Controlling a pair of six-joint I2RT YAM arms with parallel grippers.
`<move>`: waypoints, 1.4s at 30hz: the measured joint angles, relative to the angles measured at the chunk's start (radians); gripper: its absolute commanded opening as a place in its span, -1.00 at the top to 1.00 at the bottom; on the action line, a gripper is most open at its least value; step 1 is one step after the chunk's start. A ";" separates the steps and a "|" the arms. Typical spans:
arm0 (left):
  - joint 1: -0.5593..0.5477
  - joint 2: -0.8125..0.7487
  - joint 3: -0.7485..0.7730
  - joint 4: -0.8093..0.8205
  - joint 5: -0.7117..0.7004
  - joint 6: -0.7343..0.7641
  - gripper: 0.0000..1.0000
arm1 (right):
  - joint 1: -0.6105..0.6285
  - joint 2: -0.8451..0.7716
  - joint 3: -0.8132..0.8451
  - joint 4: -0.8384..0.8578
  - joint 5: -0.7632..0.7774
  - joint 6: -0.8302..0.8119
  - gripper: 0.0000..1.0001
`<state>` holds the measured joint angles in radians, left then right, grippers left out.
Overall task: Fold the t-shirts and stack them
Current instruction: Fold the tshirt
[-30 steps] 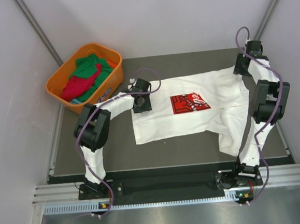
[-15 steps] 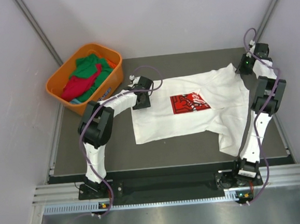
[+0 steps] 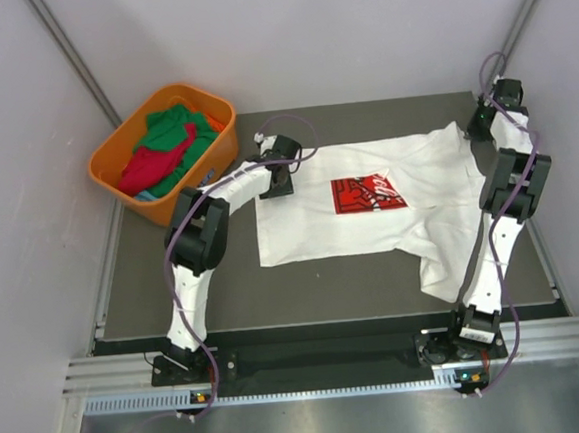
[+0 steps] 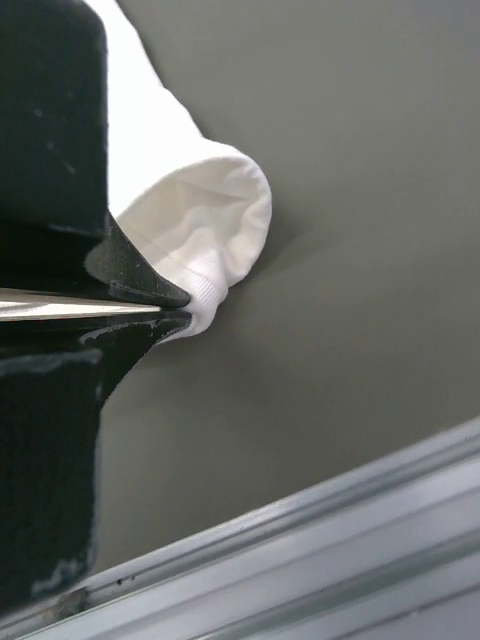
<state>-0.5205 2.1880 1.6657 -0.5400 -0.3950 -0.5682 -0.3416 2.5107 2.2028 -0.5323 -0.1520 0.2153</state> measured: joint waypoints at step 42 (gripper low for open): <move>0.008 -0.695 -0.579 0.032 0.500 0.061 -0.15 | -0.016 -1.025 -1.184 -0.385 0.251 0.586 0.22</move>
<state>-0.5125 1.4929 1.0863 -0.5083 0.1055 -0.5072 -0.3576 1.4860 1.0183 -0.9176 0.0990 0.8013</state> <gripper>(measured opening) 0.571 0.382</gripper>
